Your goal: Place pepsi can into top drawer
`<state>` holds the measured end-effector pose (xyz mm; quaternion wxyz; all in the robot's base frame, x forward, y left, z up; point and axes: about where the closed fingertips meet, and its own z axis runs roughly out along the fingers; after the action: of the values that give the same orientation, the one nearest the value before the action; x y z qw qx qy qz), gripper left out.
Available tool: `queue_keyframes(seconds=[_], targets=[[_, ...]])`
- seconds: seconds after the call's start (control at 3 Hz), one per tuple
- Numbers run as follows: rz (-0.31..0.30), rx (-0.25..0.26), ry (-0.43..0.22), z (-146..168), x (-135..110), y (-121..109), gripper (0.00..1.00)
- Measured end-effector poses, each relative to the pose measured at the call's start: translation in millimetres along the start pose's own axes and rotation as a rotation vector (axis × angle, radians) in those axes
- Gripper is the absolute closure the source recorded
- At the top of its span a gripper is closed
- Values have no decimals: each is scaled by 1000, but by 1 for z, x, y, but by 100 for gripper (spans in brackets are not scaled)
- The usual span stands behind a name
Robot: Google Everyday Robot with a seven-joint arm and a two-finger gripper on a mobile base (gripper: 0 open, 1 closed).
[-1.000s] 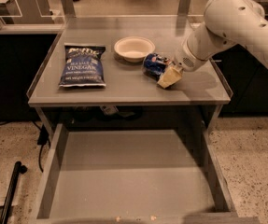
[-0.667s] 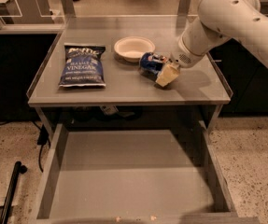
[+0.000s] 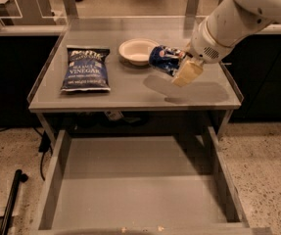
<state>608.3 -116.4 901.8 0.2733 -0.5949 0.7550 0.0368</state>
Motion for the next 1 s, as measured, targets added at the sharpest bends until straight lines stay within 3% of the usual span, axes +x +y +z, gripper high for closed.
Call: queue_keyframes(seconds=[0.33, 0.67, 1.0], targets=[[-23, 13, -48, -41, 10, 33, 100], [-5, 16, -98, -69, 40, 71, 100], [20, -6, -148, -83, 86, 125, 100]])
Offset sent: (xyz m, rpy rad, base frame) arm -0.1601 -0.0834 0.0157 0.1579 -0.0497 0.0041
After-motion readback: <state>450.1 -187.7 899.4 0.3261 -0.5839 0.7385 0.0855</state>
